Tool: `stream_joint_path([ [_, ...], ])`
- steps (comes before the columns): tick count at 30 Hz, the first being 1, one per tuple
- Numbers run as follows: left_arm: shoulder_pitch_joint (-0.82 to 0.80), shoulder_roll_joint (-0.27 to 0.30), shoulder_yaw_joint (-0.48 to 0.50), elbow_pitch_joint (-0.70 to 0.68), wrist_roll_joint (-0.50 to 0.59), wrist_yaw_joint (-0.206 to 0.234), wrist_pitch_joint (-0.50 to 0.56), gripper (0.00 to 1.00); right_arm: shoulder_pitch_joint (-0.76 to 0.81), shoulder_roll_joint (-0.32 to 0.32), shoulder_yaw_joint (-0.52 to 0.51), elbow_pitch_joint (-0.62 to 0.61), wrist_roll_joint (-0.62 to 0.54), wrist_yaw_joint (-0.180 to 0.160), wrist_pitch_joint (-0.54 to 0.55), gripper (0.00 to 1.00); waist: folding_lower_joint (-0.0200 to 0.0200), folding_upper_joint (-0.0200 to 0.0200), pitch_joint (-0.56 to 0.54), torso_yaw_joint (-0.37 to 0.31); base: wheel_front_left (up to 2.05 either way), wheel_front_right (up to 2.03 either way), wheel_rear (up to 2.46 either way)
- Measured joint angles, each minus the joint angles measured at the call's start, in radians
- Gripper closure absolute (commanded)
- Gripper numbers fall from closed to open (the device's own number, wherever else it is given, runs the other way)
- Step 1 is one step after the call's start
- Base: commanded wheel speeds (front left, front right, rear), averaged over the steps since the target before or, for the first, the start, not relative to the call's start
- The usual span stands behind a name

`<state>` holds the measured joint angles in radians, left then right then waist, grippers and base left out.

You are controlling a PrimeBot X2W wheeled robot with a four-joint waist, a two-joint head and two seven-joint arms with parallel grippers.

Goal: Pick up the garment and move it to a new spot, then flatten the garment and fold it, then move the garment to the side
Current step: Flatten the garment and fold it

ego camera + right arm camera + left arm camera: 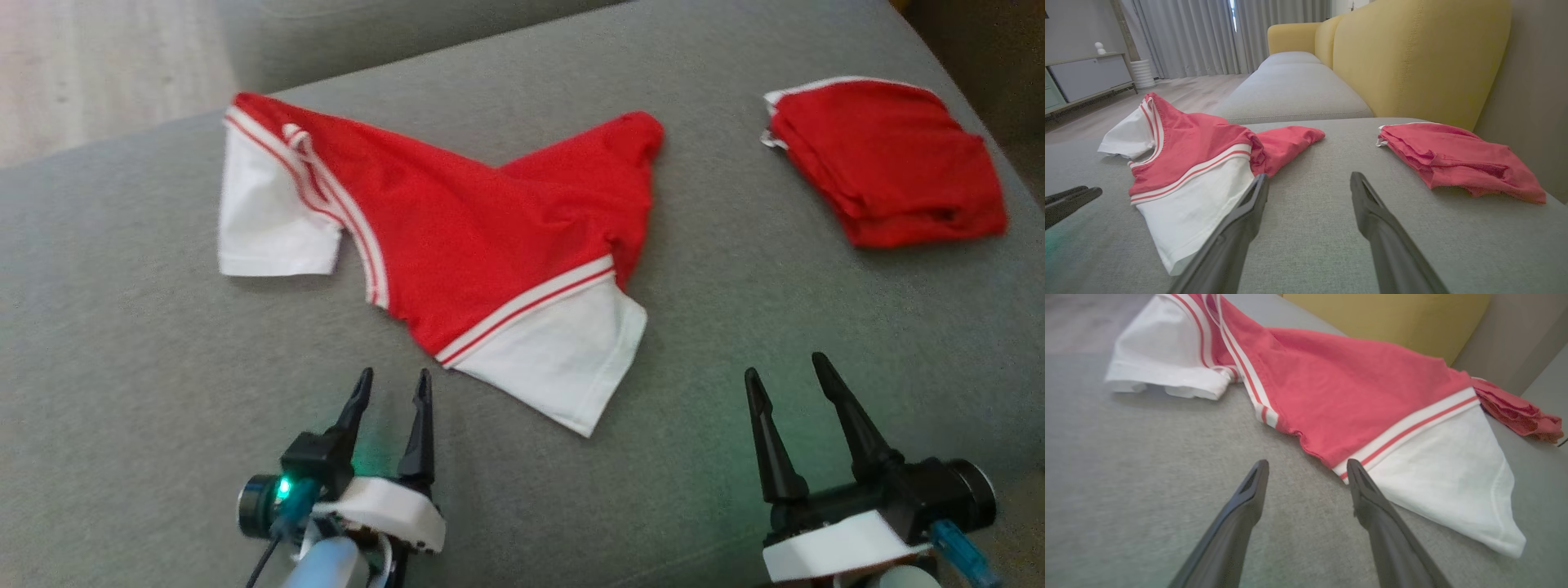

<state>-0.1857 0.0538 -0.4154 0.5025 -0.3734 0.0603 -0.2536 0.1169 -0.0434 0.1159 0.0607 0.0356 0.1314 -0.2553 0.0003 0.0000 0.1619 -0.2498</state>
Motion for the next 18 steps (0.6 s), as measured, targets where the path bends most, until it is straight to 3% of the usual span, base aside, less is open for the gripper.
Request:
stream_joint_path([
  [12,-0.203,-0.002,-0.103,0.214,-0.192,-0.035,0.035,0.00,-0.015,0.000,0.018,0.000,0.000,0.000,0.000,0.00,-0.0003,0.0000,0.055,-0.095,0.00,0.00,0.00],
  [13,-0.216,-0.002,-0.107,0.221,-0.216,-0.045,0.041,0.04,-0.018,0.000,0.021,0.000,0.000,0.000,0.000,0.00,-0.0003,0.0000,0.056,-0.098,0.00,0.00,0.00],
  [14,-0.226,-0.001,-0.112,0.228,-0.229,-0.054,0.041,0.66,-0.023,0.000,0.025,0.000,0.000,0.000,0.000,0.00,-0.0003,0.0000,0.056,-0.101,0.00,0.00,0.00],
  [15,-0.233,-0.001,-0.120,0.232,-0.241,-0.071,0.041,1.00,-0.026,0.000,0.027,0.000,0.000,0.000,0.000,0.00,-0.0002,0.0000,0.055,-0.103,0.00,0.00,0.00],
  [18,-0.245,-0.001,-0.166,0.235,-0.287,-0.113,0.041,1.00,-0.027,0.000,0.028,0.001,-0.002,0.000,0.000,0.00,-0.0003,0.0000,0.043,-0.106,0.00,0.00,0.00],
])
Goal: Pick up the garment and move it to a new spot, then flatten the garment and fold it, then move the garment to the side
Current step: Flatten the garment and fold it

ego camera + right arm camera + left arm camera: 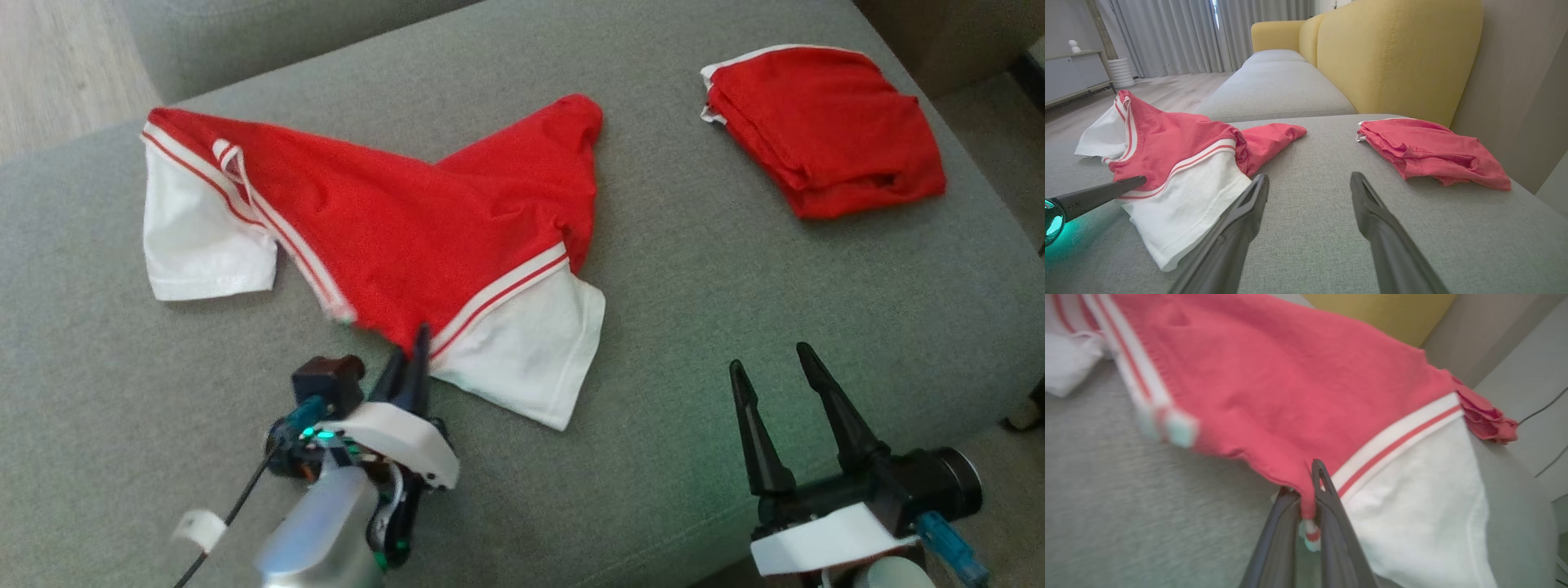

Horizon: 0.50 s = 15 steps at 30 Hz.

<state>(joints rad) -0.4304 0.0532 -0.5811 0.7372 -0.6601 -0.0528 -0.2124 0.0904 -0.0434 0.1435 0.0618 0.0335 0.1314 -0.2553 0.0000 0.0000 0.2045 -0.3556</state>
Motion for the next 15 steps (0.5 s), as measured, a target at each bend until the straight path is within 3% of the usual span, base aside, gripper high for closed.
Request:
stream_joint_path([
  [7,-0.084,-0.003,-0.126,-0.129,-0.077,-0.053,0.024,1.00,0.008,0.000,0.013,0.005,0.000,0.000,0.000,0.00,0.0000,0.0000,-0.063,0.003,0.00,0.00,0.00],
  [15,-0.385,-0.009,-0.141,-0.276,-0.144,-0.068,0.098,1.00,0.059,0.000,0.025,0.017,-0.018,0.000,0.000,0.00,-0.0001,0.0000,-0.159,0.020,0.00,0.00,0.00],
])
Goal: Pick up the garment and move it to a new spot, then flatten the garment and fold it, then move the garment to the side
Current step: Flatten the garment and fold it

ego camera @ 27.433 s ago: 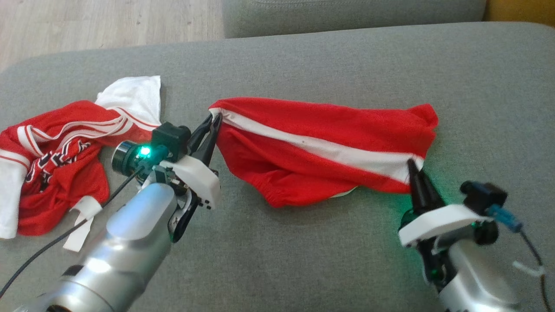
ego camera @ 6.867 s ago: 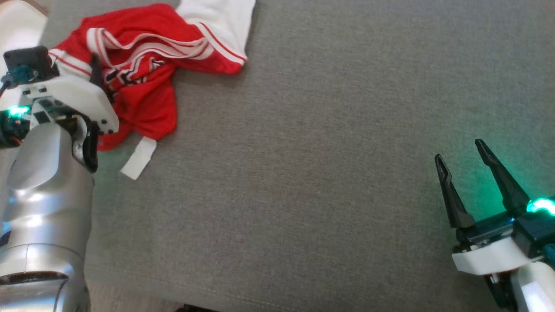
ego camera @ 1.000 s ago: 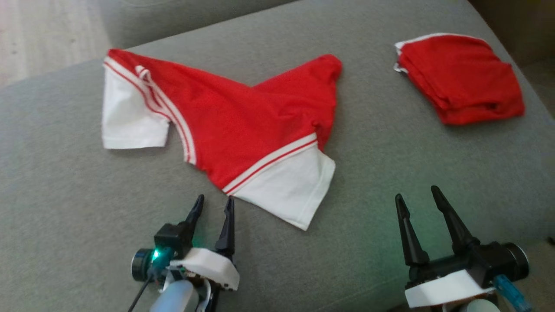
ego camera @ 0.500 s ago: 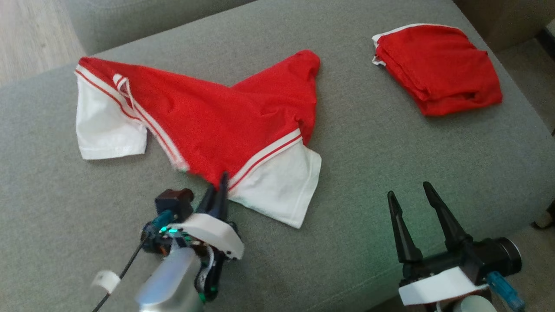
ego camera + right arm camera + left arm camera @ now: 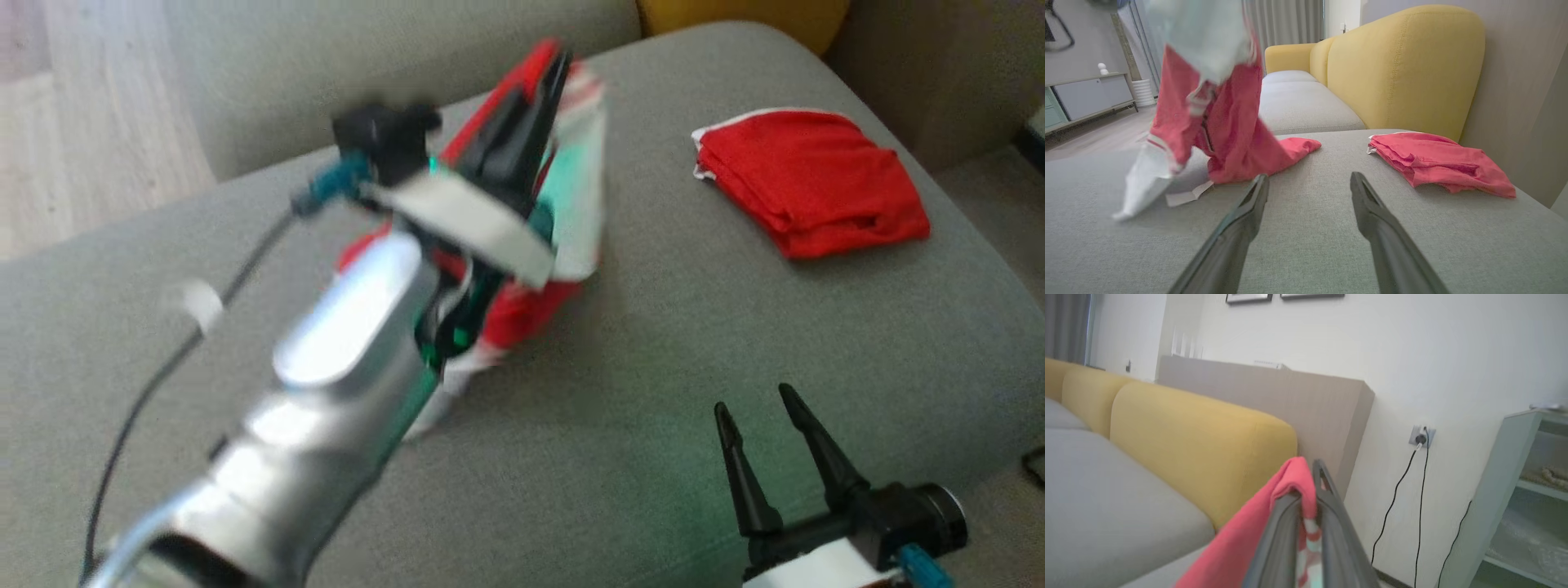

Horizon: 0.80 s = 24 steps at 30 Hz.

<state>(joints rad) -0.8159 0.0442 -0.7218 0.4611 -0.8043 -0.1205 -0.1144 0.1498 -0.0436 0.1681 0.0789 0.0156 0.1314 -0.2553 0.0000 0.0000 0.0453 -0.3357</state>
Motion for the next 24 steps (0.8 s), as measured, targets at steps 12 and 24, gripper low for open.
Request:
stream_joint_path([
  [12,-0.300,0.044,0.100,0.035,-0.054,-0.004,0.017,1.00,0.045,0.000,-0.001,-0.001,-0.007,0.000,0.000,0.00,-0.0002,0.0000,-0.095,0.056,0.00,0.00,0.00],
  [24,0.372,0.264,0.130,-0.047,-0.186,0.085,0.032,1.00,0.051,0.000,-0.050,-0.016,0.003,0.000,0.000,0.00,0.0000,0.0000,-0.055,0.115,0.00,0.00,0.00],
])
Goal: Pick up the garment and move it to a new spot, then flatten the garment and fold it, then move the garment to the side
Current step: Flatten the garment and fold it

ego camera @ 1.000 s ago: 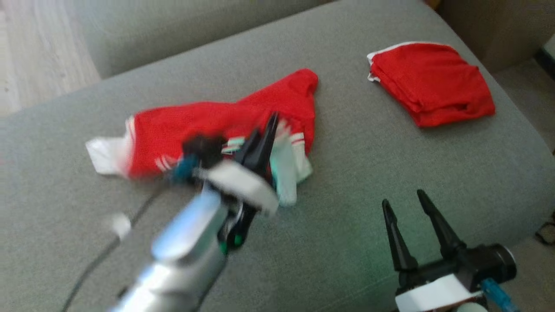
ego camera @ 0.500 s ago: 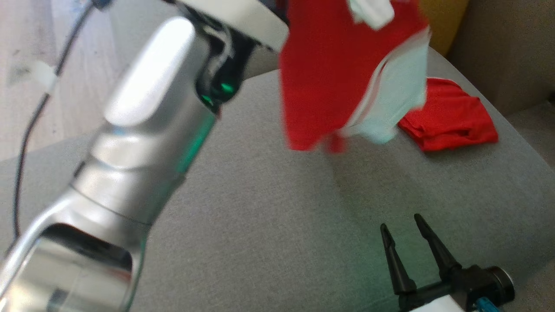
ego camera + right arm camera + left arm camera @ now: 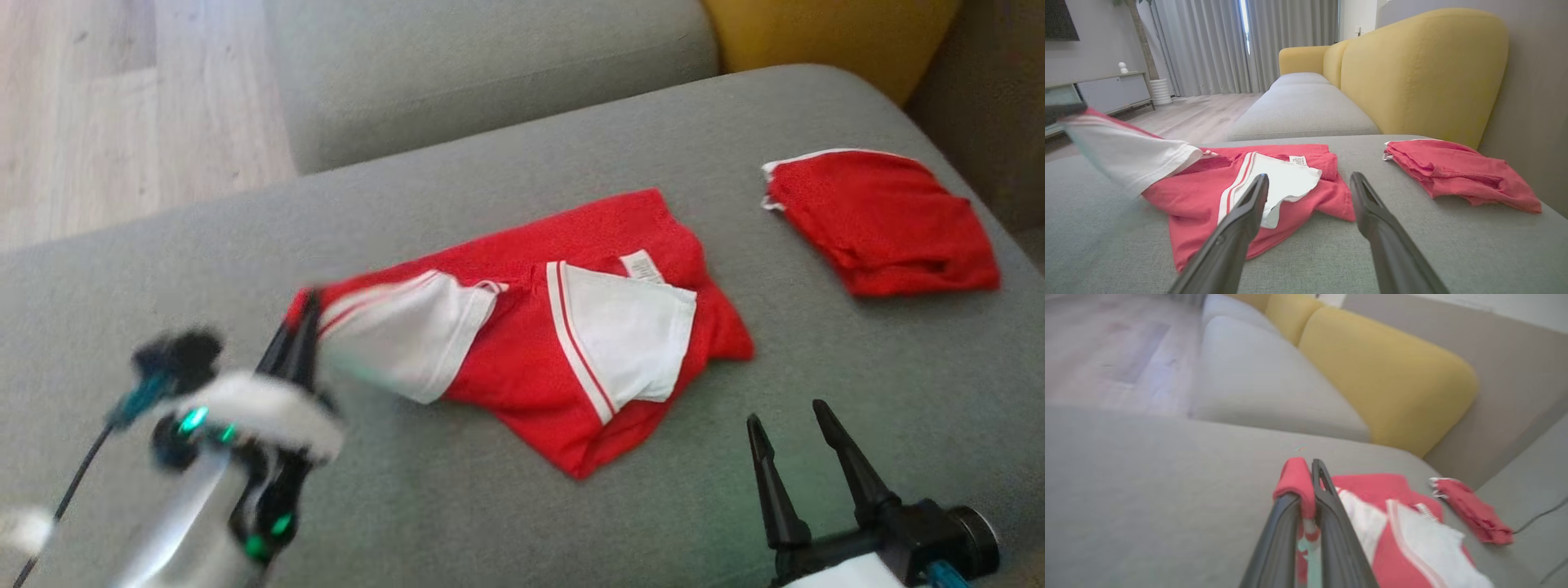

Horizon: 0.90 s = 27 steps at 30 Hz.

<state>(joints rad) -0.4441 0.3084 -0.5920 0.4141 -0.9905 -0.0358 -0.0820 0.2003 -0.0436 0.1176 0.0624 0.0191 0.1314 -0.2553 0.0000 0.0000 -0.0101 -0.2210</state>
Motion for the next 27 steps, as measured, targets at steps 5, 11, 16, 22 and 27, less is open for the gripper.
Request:
stream_joint_path([
  [5,0.119,0.076,0.022,0.013,0.012,0.036,-0.051,1.00,-0.004,0.000,-0.002,-0.002,-0.002,0.000,0.000,0.00,0.0000,0.0000,0.039,0.037,0.00,0.00,0.00],
  [11,0.064,0.073,0.028,0.034,0.065,0.056,-0.099,0.00,-0.017,0.000,0.000,-0.002,-0.012,0.000,0.000,0.00,0.0001,0.0000,0.079,0.078,0.00,0.00,0.00],
  [16,0.039,0.077,0.013,0.036,0.166,0.124,-0.145,0.00,-0.040,0.000,0.002,-0.002,-0.014,0.000,0.000,0.00,0.0001,0.0000,0.099,0.087,0.00,0.00,0.00],
  [22,0.121,0.065,0.044,-0.044,0.342,0.266,-0.167,0.00,-0.041,0.000,-0.003,-0.002,-0.020,0.000,0.000,0.00,0.0001,0.0000,0.108,0.102,0.00,0.00,0.00],
  [27,0.235,0.016,0.008,-0.107,0.541,0.282,-0.170,0.00,-0.041,0.000,-0.004,-0.001,-0.021,0.000,0.000,0.00,0.0001,0.0000,0.098,0.116,0.00,0.00,0.00],
])
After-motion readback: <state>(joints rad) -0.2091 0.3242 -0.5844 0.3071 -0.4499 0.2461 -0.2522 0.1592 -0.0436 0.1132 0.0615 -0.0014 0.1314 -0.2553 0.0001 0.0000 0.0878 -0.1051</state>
